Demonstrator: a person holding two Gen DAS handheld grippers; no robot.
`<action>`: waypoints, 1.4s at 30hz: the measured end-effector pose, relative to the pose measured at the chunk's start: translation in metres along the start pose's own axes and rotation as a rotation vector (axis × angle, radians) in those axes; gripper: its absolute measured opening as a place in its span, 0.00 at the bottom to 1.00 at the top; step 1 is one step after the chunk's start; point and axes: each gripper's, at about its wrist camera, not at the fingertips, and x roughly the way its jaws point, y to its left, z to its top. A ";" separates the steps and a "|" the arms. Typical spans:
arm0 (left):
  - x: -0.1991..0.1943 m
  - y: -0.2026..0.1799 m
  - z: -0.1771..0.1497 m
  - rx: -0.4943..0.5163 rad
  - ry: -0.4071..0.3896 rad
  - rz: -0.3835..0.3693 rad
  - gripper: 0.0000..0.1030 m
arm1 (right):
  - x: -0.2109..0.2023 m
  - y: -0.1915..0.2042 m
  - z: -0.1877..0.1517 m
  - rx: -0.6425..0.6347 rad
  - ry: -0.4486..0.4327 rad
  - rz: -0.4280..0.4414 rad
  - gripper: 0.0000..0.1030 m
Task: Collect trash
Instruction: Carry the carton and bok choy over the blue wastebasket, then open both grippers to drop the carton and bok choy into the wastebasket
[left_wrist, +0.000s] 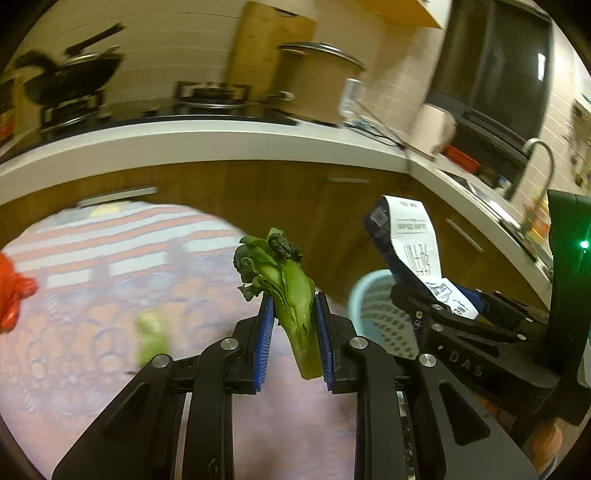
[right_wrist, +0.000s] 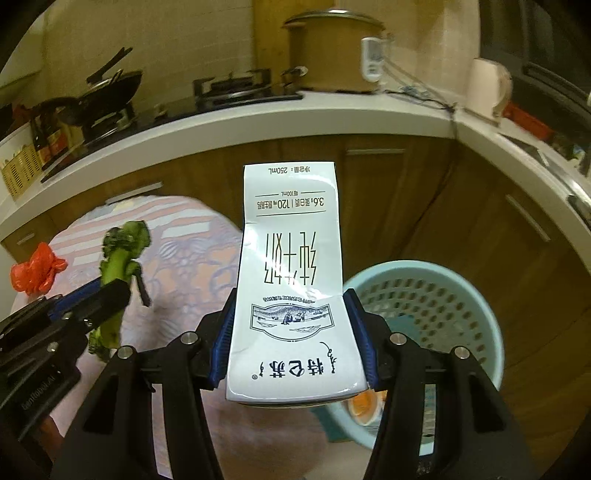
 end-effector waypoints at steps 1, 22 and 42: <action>0.002 -0.007 0.000 0.011 0.002 -0.008 0.20 | -0.004 -0.009 -0.001 0.007 -0.007 -0.012 0.50; 0.114 -0.135 -0.024 0.160 0.227 -0.176 0.20 | 0.033 -0.173 -0.052 0.294 0.172 -0.082 0.50; 0.138 -0.128 -0.030 0.111 0.292 -0.198 0.47 | 0.055 -0.203 -0.064 0.419 0.229 -0.061 0.52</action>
